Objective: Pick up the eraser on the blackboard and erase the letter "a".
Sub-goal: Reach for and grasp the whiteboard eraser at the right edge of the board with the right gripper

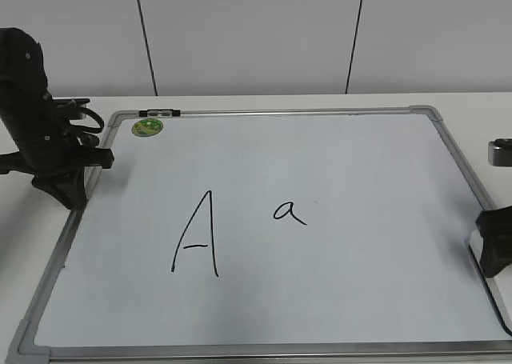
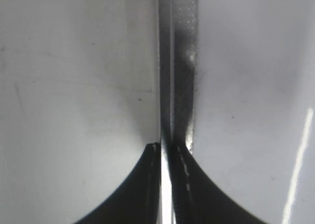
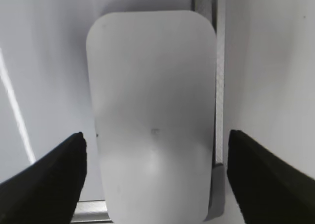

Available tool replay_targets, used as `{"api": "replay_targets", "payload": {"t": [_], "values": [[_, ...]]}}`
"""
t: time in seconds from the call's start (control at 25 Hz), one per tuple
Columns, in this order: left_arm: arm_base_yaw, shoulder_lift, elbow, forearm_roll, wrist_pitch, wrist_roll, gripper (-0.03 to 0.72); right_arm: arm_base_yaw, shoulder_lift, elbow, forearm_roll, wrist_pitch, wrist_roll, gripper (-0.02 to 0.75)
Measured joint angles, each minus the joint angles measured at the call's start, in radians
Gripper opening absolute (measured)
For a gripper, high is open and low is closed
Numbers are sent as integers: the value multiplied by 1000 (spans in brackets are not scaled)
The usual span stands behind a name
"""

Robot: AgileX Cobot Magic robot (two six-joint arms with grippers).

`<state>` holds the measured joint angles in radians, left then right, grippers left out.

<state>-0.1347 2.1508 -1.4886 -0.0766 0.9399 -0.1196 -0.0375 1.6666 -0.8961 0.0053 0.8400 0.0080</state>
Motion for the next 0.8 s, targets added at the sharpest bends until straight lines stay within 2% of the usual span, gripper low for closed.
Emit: {"api": "replay_targets", "payload": {"t": [0.52, 0.8], "values": [[0, 0, 0, 0, 0, 0, 36, 0, 82, -2, 37, -47, 6, 659], [0, 0, 0, 0, 0, 0, 38, 0, 82, -2, 18, -47, 6, 573]]}}
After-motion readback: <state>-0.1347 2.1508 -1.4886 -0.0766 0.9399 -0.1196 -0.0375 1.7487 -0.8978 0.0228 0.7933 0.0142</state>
